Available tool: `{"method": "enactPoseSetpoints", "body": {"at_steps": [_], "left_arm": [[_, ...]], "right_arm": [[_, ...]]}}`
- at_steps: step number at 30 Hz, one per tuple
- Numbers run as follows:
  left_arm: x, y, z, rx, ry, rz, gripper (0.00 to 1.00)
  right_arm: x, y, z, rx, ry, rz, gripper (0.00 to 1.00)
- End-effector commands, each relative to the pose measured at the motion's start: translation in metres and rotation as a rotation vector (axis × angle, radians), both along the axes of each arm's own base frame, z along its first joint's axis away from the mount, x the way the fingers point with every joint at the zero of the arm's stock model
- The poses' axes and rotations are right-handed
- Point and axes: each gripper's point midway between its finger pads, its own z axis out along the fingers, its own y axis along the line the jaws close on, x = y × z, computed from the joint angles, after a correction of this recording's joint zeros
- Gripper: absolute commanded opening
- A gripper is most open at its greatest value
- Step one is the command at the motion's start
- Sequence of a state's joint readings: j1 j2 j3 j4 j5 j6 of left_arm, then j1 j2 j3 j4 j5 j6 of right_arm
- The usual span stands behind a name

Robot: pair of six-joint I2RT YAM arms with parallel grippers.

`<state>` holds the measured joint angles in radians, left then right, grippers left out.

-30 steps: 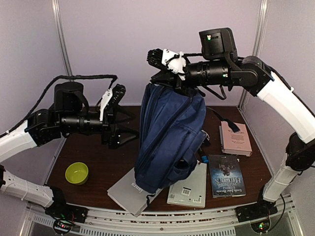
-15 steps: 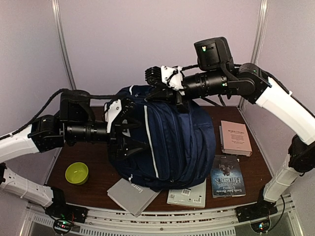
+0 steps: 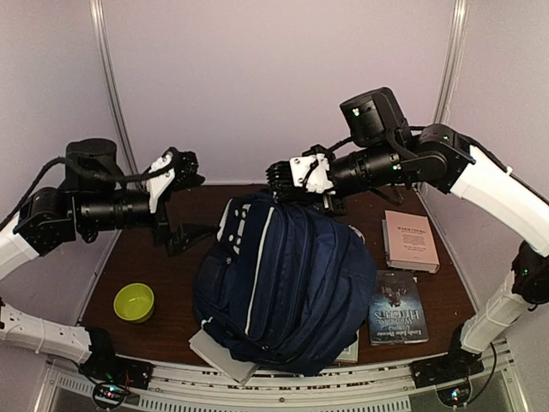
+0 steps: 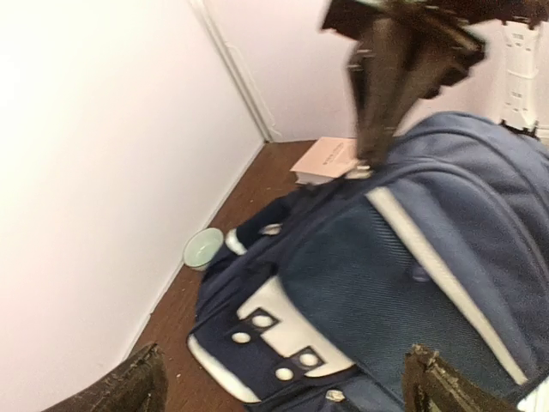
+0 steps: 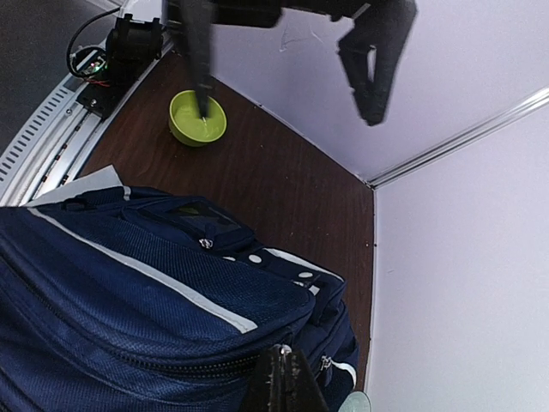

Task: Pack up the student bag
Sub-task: Hold the upper front pocket of the student bag.

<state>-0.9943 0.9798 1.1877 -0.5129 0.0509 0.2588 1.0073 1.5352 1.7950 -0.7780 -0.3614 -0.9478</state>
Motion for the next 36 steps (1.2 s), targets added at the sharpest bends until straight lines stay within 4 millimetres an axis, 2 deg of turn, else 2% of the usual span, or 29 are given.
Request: {"method": "enactPoseSetpoints", "body": {"at_steps": [1, 6, 9, 14, 25, 30, 32, 33, 36], "left_arm": [[0.046, -0.001, 0.020, -0.018, -0.012, -0.044, 0.98], [0.048, -0.053, -0.010, 0.093, 0.084, -0.349, 0.98], [0.052, -0.073, -0.035, 0.154, 0.152, -0.460, 0.98], [0.033, -0.088, -0.039, 0.109, 0.123, -0.682, 0.98], [0.056, -0.113, -0.050, 0.090, 0.081, -0.678, 0.98], [0.058, -0.121, -0.057, 0.091, 0.074, -0.689, 0.97], [0.058, -0.125, -0.064, 0.101, 0.084, -0.691, 0.94], [0.058, -0.126, -0.067, 0.103, 0.089, -0.695, 0.89], [0.054, -0.129, -0.069, 0.108, 0.108, -0.713, 0.62]], "right_arm": [[-0.008, -0.012, 0.059, 0.146, -0.123, 0.013, 0.00], [-0.009, -0.014, 0.049, 0.139, -0.101, 0.004, 0.00], [-0.009, -0.017, 0.041, 0.140, -0.101, -0.009, 0.00], [-0.009, -0.020, 0.036, 0.132, -0.098, -0.015, 0.00], [-0.003, -0.020, 0.024, 0.113, -0.093, -0.025, 0.00], [0.001, -0.020, 0.024, 0.124, -0.089, -0.030, 0.00], [0.001, -0.020, 0.024, 0.128, -0.087, -0.028, 0.00], [0.001, -0.021, 0.025, 0.129, -0.087, -0.029, 0.00], [0.002, -0.021, 0.022, 0.128, -0.083, -0.033, 0.00]]}}
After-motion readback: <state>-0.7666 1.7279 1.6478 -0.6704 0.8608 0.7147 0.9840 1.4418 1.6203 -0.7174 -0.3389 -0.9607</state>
